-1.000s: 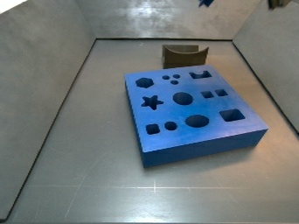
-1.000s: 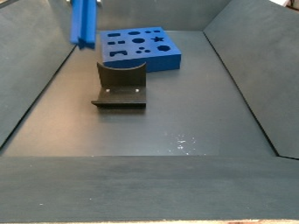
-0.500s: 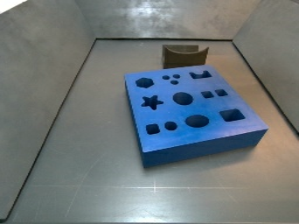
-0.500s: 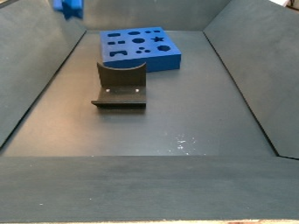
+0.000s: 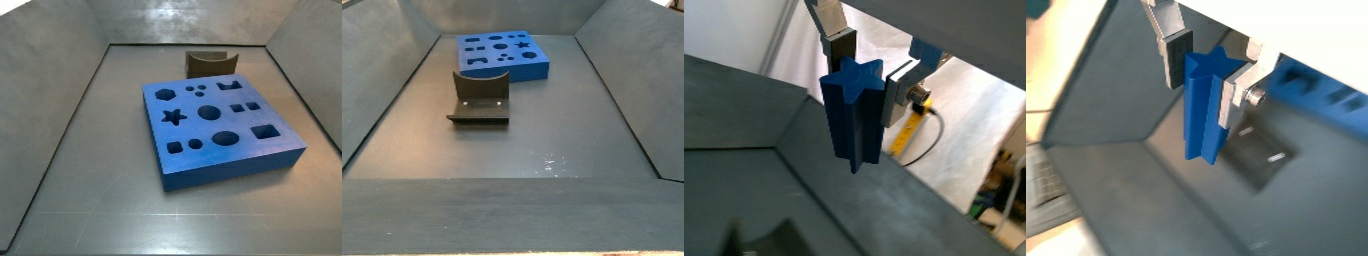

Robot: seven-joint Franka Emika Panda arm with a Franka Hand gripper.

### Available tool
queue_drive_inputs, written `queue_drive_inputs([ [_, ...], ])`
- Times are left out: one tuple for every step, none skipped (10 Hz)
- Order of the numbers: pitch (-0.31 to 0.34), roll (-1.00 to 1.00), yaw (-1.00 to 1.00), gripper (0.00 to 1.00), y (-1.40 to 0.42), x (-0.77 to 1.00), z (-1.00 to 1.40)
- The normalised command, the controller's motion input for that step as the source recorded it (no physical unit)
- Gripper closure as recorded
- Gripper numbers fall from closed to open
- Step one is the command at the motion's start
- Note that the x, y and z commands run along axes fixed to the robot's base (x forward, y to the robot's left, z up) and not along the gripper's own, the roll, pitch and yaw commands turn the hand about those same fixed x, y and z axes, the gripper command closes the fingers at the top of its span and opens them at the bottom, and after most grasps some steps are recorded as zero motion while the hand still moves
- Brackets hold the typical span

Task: Pick up the star object. Move up. Place the star object on the fixture. Regrasp the star object. Move to above the board. Insert the star object.
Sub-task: Move to above the board.

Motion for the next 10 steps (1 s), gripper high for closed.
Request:
queue_drive_inputs([
  [-0.066, -1.00, -0.10, 1.00, -1.00, -0.83, 0.07],
  [-0.072, -1.00, -0.11, 1.00, -1.00, -0.84, 0.08],
  [-0.075, -1.00, -0.11, 1.00, -1.00, -0.85, 0.08],
  [-0.076, -1.00, -0.11, 1.00, -1.00, -0.88, 0.07],
  [-0.074, -1.00, -0.12, 1.00, -1.00, -0.90, 0.09],
  [-0.088, -1.00, -0.12, 1.00, -1.00, -0.96, 0.08],
  [-0.090, -1.00, -0.11, 1.00, -0.87, -0.86, 0.06],
  [-0.109, -1.00, -0.11, 1.00, -0.47, -0.54, 0.05],
  [-0.100, -0.91, -0.10, 1.00, -0.31, -0.38, 0.02],
  [-0.051, -0.61, -0.05, 1.00, -0.13, -0.19, 0.01],
])
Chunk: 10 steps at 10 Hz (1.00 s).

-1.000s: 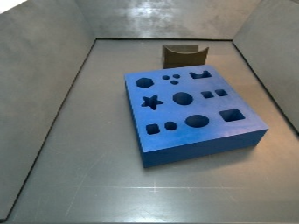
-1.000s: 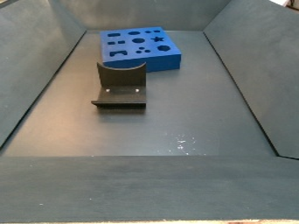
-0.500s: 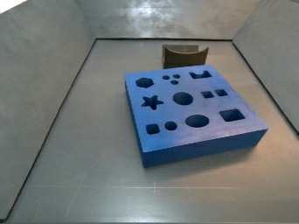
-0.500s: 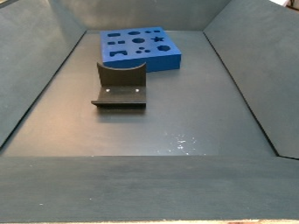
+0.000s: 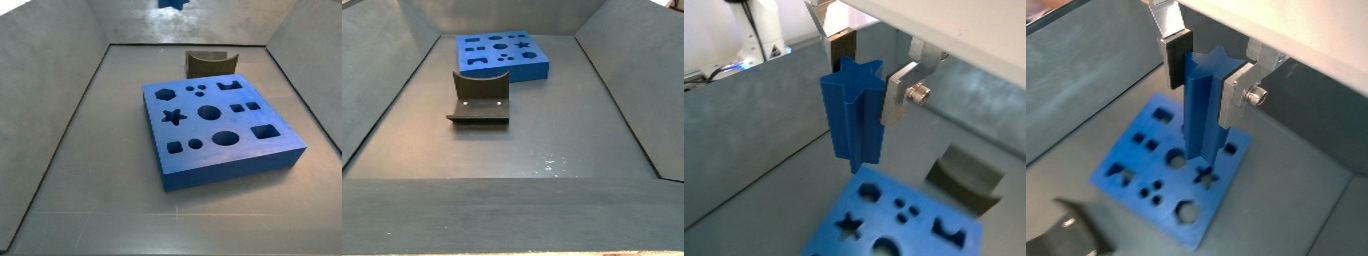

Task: Pick up the star object. Move up. Place the star object on the fixture. Regrasp the star object. Move to above the board. Insert the star object.
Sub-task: Move to above the board, then insert the star object.

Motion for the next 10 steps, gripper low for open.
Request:
queue_drive_inputs([
  [-0.027, -0.40, -0.04, 1.00, -0.09, -0.12, 0.01],
  [-0.014, -0.22, -0.02, 1.00, -0.04, -0.06, 0.00],
  [0.000, 0.00, 0.00, 1.00, -0.10, 0.00, -0.03],
  [-0.149, -0.03, 0.00, 1.00, -0.07, 0.00, -0.22],
  [0.251, -0.44, 0.00, 1.00, 0.00, 0.39, -0.59],
  [0.251, -0.35, 0.06, 1.00, 0.00, 0.45, -0.67],
  [0.057, -0.21, 0.00, 1.00, 0.00, 0.24, -0.48],
  [-0.011, 0.00, 0.00, 1.00, 0.00, 0.00, -0.11],
  [0.326, -0.29, 0.09, 1.00, 0.34, 0.66, -0.74],
  [0.143, -0.14, 0.46, 1.00, 0.26, 0.34, -0.86],
])
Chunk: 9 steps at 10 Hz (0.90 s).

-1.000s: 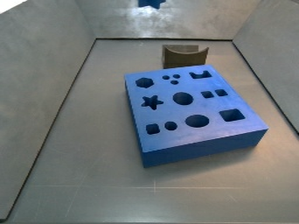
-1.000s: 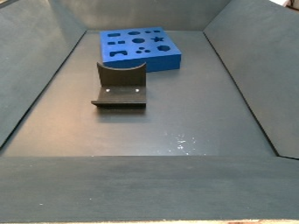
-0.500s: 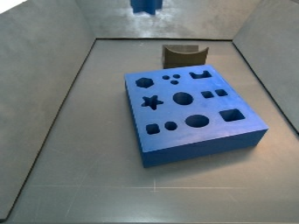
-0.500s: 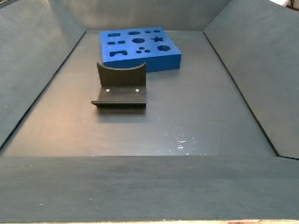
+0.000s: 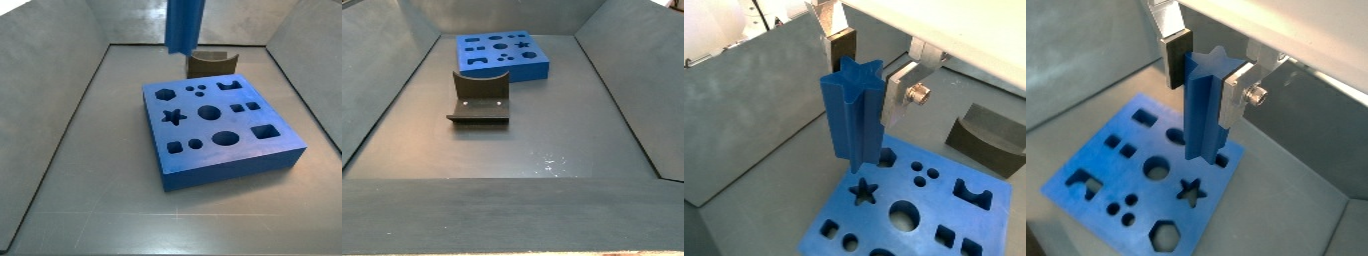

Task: Pick up the star object. Move up. Place the star object on the fixture. Regrasp the star object. Move to above the board. Insert the star object.
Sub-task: Insert the star object.

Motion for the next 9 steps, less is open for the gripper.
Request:
queue_drive_inputs([
  [0.157, 0.00, 0.59, 1.00, 0.32, 0.15, -0.84],
  [0.100, -0.02, -0.08, 1.00, 0.11, 0.38, -0.71],
  [0.000, -0.10, -0.85, 1.00, 0.07, 0.28, -0.54],
  [-0.003, -0.05, -0.65, 1.00, 0.07, 0.26, -0.23],
  [0.000, -0.03, 0.00, 1.00, 0.06, 0.00, 0.00],
  [-0.069, 0.00, 0.00, 1.00, 0.00, 0.00, -0.18],
  [-0.294, -0.13, -0.85, 1.00, 0.00, 0.15, -0.62],
  [-0.303, -0.03, -0.73, 1.00, 0.00, 0.00, -0.62],
  [0.000, 0.00, 0.00, 1.00, 0.00, 0.00, -0.10],
])
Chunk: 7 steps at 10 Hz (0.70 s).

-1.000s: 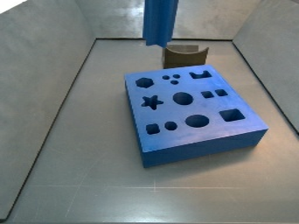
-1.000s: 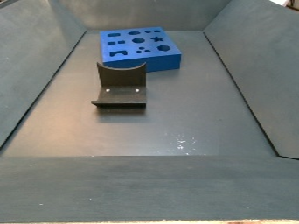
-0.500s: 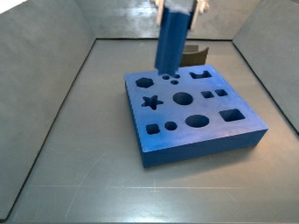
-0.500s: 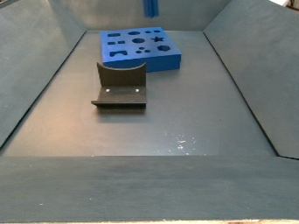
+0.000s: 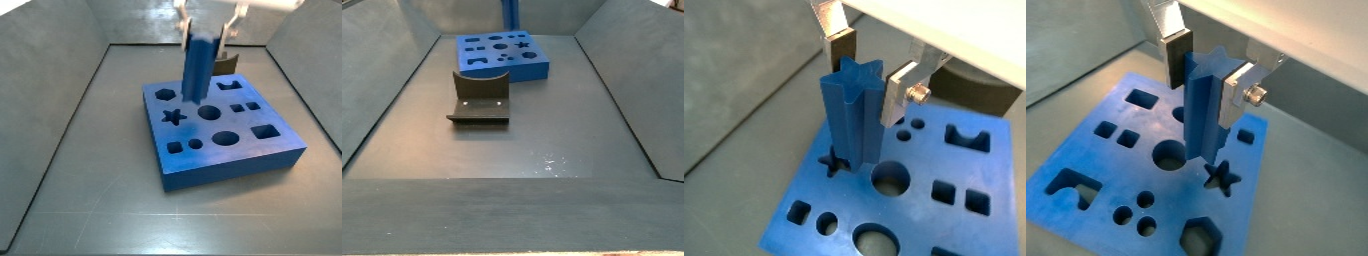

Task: Pick up the star object. Move up. Place the star object on the fixture. Regrasp the star object. Move to above the board. Insert the star object.
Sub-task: Insert the star object.

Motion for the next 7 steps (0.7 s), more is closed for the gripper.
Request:
queue_drive_inputs([
  [-0.237, 0.21, 0.24, 1.00, 0.00, -0.70, -0.72],
  [-0.266, 0.03, 0.25, 1.00, 0.00, -0.67, -0.49],
  [-0.054, 0.00, 0.00, 1.00, 0.00, 0.00, -0.04],
  [-0.203, 0.05, -0.08, 1.00, -0.16, -0.45, -0.30],
  [-0.140, 0.19, -0.18, 1.00, -0.29, -0.51, -0.31],
  [-0.017, 0.02, -0.04, 1.00, -0.12, -0.06, 0.00],
  [0.000, 0.00, 0.00, 1.00, 0.00, 0.01, -0.02],
])
